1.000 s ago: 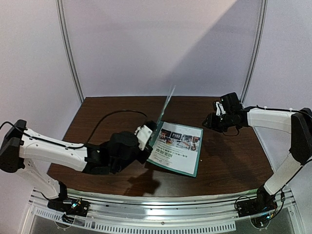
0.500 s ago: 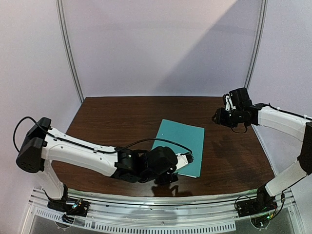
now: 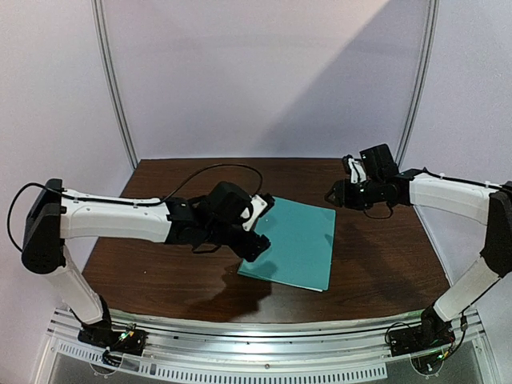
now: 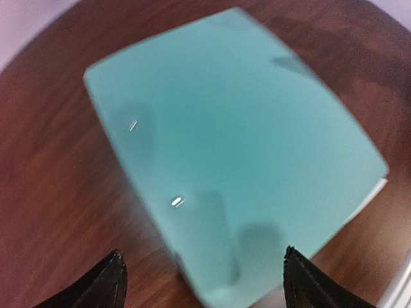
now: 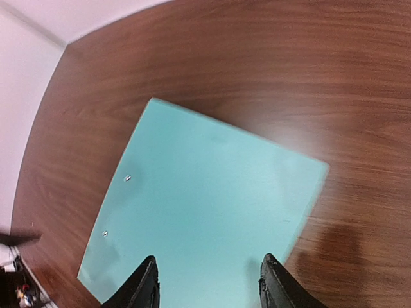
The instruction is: Put the files into the folder
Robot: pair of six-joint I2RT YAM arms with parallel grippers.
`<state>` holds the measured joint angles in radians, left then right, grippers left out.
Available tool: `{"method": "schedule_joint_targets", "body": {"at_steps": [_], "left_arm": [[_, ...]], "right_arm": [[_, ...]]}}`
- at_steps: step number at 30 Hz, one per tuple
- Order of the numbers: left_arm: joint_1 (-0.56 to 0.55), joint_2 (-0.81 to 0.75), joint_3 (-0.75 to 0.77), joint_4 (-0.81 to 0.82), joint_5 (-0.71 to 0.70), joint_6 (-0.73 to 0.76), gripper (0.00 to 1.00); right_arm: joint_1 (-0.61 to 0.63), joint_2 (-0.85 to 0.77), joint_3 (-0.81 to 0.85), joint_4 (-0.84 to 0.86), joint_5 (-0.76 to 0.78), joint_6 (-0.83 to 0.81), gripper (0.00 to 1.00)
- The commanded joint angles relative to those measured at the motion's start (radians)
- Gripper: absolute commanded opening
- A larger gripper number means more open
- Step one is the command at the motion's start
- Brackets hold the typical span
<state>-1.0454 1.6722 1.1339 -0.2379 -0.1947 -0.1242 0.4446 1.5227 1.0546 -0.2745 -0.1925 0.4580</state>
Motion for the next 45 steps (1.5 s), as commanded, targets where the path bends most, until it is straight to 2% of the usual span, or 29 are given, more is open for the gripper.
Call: {"method": "schedule_joint_targets", "body": {"at_steps": [1,9,15,20,30,45], "left_arm": [[0.106,0.034,-0.060,0.003,0.147,-0.161,0.85],[0.153,0.198,0.034,-0.001,0.187,-0.245,0.84],[0.171,0.314,0.105,0.020,0.247,-0.308,0.75],[0.170,0.338,0.122,0.044,0.271,-0.332,0.69],[0.152,0.381,0.145,0.124,0.317,-0.366,0.66],[0.114,0.534,0.322,0.217,0.381,-0.378,0.63]], "right_arm": [[0.068,0.079,0.068,0.000,-0.013,-0.024,0.53],[0.086,0.122,0.084,-0.004,-0.001,-0.019,0.53],[0.085,0.096,0.072,-0.029,0.041,-0.041,0.53],[0.086,0.076,0.058,-0.030,0.061,-0.053,0.53],[0.085,0.081,0.054,-0.018,0.049,-0.038,0.53],[0.085,0.022,0.024,-0.042,0.092,-0.072,0.54]]}}
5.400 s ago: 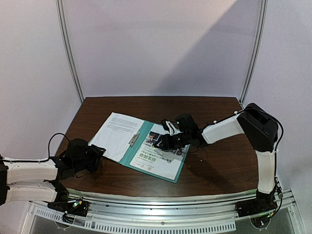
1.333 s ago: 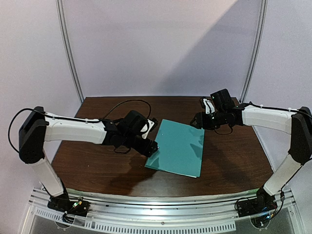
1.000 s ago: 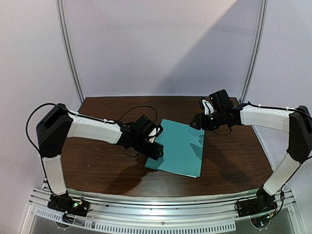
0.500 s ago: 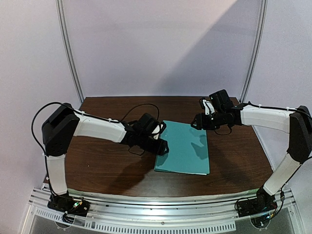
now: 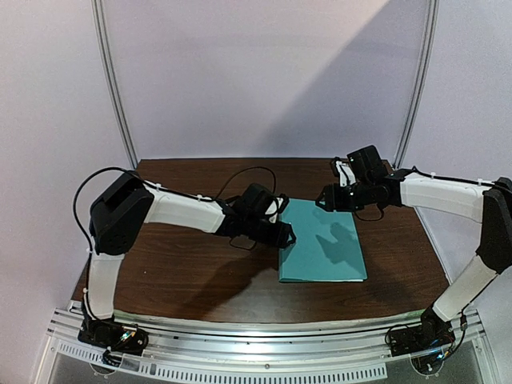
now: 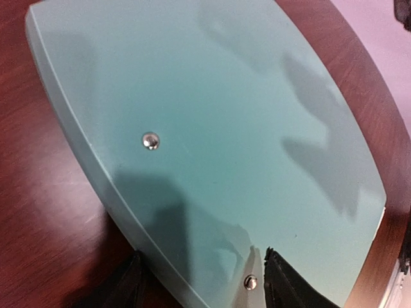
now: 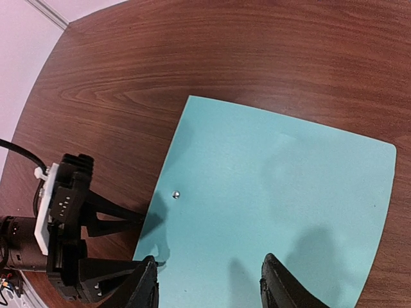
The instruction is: Put the files into the folder
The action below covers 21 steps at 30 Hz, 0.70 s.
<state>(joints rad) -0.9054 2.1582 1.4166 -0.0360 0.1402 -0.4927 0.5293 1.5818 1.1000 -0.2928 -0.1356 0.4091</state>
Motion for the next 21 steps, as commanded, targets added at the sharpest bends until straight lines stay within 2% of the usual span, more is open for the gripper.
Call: {"method": "schedule_joint_targets", "body": {"at_steps": [1,7,14,15,19,21], "left_arm": [[-0.030,0.044,0.043,0.018,0.046,-0.007,0.63],[-0.034,-0.095,-0.026,0.129,-0.013,0.029,0.70],[-0.018,-0.376,-0.120,0.123,-0.220,0.153,0.82],[-0.014,-0.424,-0.137,0.122,-0.250,0.168,0.85],[0.004,-0.587,-0.209,0.092,-0.374,0.237,0.93],[0.011,-0.685,-0.252,0.081,-0.445,0.268,0.96]], "right_arm": [[0.001,-0.046,-0.024,-0.025,0.040,-0.026,0.53],[0.000,-0.110,-0.035,-0.010,0.055,-0.064,0.56],[0.000,-0.221,-0.038,0.049,0.044,-0.095,0.65],[0.001,-0.241,-0.039,0.057,0.044,-0.099,0.68],[0.000,-0.303,-0.049,0.102,0.037,-0.113,0.95],[0.000,-0.335,-0.066,0.139,0.031,-0.116,0.99]]}}
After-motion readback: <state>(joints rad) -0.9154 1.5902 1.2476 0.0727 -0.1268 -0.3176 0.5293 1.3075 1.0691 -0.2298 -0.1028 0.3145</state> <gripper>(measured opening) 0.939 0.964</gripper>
